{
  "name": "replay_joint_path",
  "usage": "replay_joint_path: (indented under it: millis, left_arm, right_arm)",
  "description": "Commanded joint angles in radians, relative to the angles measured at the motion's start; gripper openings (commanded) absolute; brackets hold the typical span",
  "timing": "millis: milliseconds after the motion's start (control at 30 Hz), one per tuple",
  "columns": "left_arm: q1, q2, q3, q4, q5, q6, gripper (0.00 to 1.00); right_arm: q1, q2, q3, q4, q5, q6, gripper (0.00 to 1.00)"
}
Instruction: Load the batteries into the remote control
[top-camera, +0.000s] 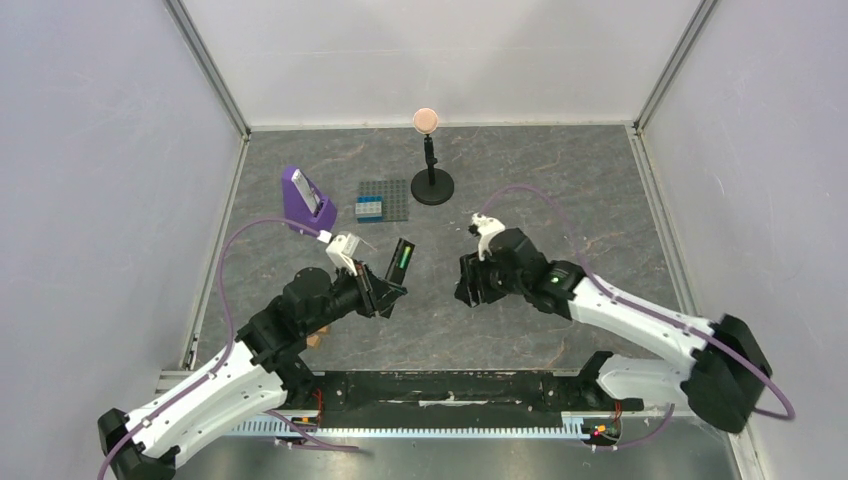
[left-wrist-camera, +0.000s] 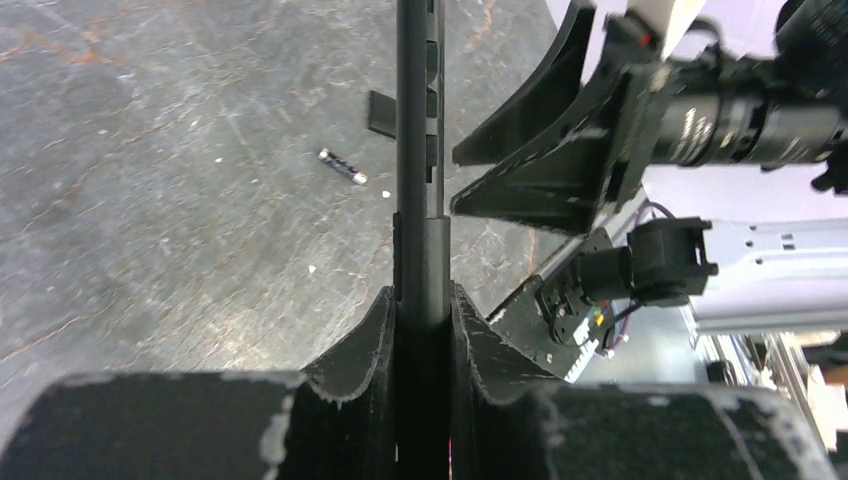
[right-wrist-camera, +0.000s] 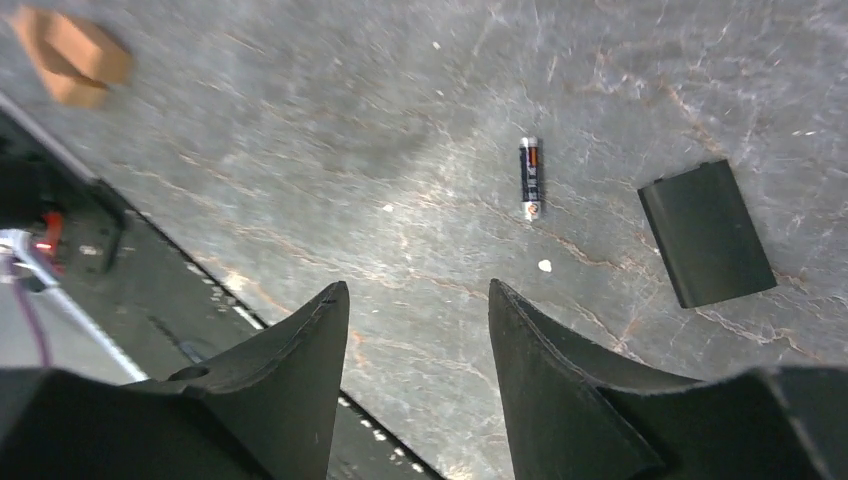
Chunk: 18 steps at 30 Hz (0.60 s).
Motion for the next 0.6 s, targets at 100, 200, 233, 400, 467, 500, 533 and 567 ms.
replay_joint_path:
  millis: [100, 200, 233, 400, 467, 500, 533, 567]
  left_arm:
    - [0.006, -0.017, -0.011, -0.069, -0.101, -0.101, 0.02]
    - [0.008, -0.004, -0.013, -0.073, -0.089, -0.111, 0.02]
    - [0.008, -0.003, -0.012, -0.074, -0.089, -0.112, 0.02]
    - [0.011, -0.007, -0.009, -0.086, -0.065, -0.107, 0.02]
    - [0.012, -0.008, -0.005, -0.093, -0.062, -0.103, 0.02]
    - [0.014, -0.008, -0.001, -0.096, -0.062, -0.101, 0.02]
    - [0.015, -0.007, 0.002, -0.102, -0.062, -0.098, 0.02]
    - [0.016, -0.007, 0.006, -0.106, -0.061, -0.094, 0.02]
  right_arm:
    - [0.027, 0.219, 0.022, 0.060, 0.101, -0.146, 0.56]
    - [0.027, 0.303, 0.046, 0.062, 0.135, -0.196, 0.57]
    - [0.027, 0.325, 0.055, 0.065, 0.137, -0.214, 0.56]
    - [0.027, 0.429, 0.119, 0.065, 0.162, -0.276, 0.48]
    - [0.027, 0.465, 0.142, 0.058, 0.164, -0.298, 0.44]
    - [0.028, 0.481, 0.152, 0.052, 0.167, -0.312, 0.41]
    - [0.027, 0.498, 0.159, 0.048, 0.169, -0.324, 0.39]
    - [0.027, 0.508, 0.166, 0.043, 0.176, -0.336, 0.37]
